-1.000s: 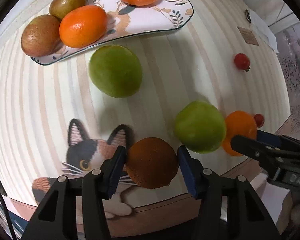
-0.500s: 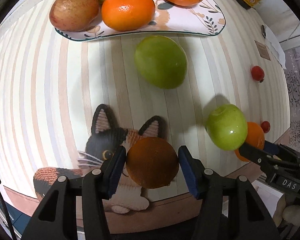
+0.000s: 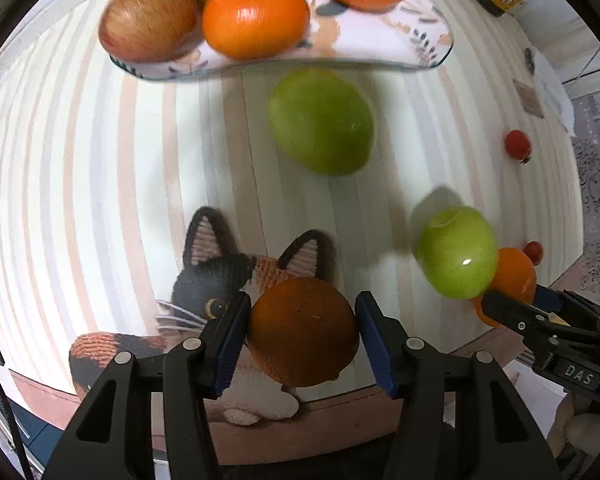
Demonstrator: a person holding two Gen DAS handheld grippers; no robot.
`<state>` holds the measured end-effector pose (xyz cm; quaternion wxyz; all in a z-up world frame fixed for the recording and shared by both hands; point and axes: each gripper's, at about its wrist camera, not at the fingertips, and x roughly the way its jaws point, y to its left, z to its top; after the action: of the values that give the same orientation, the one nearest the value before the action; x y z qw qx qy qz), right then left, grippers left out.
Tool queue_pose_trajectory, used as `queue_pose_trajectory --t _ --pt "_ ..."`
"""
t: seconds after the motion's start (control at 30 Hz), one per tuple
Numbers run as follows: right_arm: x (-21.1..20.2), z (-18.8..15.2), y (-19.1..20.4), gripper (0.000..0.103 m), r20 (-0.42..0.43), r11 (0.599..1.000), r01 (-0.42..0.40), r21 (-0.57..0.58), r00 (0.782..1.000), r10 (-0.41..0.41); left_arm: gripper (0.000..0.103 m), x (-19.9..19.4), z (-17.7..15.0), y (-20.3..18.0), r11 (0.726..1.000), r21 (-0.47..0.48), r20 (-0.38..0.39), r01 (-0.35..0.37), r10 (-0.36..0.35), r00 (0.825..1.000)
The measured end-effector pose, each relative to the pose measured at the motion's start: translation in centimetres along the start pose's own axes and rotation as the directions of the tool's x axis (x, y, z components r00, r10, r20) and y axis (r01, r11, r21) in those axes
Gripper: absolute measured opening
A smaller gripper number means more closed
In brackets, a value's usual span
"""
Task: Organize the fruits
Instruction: 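Grasp an orange with the right tool while the left tool grasps a brown fruit, then lower the orange and brown fruit onto the plate and release both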
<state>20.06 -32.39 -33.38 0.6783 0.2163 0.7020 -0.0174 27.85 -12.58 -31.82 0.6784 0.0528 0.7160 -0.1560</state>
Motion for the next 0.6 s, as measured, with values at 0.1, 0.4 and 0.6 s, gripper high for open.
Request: queue_pose_trajectory --t 0.1,0.4,0.6 --pt "-1.8 0.2 -0.5 0.066 0.032 1.000 -0.014 0.020 0.999 0.013 0.052 -2.4 0.5 0.0 1.000 -0.009 0.035 0.028 -0.028 0.999" --pt "-8.1 6.5 2.7 0.066 0.192 0.994 -0.105 -0.011 0.976 0.105 0.052 -11.8 9.6 0.4 0.994 -0.008 0.218 0.106 -0.101 0.971" --pt "-5.6 13.3 6.5 0.066 0.212 0.994 -0.110 -0.013 0.971 0.111 0.052 -10.1 17.1 1.8 0.999 -0.023 0.198 0.033 -0.028 0.980"
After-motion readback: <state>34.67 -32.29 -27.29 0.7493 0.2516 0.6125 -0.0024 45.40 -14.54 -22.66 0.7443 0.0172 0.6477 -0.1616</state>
